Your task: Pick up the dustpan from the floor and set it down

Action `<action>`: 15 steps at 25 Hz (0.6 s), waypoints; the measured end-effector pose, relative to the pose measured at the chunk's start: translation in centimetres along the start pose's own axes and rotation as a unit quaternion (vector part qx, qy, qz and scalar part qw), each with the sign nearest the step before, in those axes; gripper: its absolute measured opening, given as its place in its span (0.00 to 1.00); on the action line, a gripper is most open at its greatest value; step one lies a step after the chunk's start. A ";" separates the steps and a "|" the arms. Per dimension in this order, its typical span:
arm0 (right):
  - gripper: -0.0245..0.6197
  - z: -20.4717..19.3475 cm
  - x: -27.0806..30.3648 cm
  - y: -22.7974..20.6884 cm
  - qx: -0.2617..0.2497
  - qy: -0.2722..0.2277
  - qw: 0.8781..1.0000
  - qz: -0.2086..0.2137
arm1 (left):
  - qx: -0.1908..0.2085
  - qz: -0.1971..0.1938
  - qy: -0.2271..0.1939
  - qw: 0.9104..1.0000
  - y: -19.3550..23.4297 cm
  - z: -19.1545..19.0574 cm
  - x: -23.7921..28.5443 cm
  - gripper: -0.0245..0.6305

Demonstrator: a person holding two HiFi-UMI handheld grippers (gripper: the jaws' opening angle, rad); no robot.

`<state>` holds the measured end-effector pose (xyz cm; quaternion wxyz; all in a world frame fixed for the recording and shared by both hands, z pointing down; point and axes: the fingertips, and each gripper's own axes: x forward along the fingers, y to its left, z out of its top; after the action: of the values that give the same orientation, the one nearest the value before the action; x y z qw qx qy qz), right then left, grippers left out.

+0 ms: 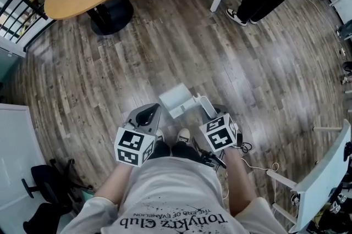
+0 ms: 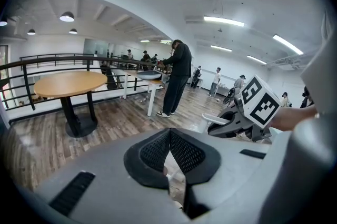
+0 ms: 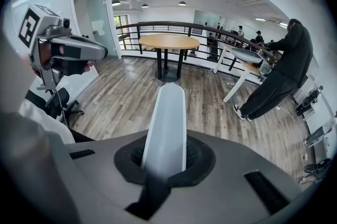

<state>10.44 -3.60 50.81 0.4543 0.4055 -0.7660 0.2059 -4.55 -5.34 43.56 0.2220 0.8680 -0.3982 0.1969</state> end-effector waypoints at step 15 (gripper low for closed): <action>0.11 -0.5 4.6 -1.1 0.009 0.011 1.000 -0.009 | 0.017 -0.002 0.016 1.000 1.5 -0.6 2.2 0.07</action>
<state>10.37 -5.91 54.95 0.4610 0.4143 -0.7552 0.2135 -4.44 -7.22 45.49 0.2136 0.8692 -0.3895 0.2171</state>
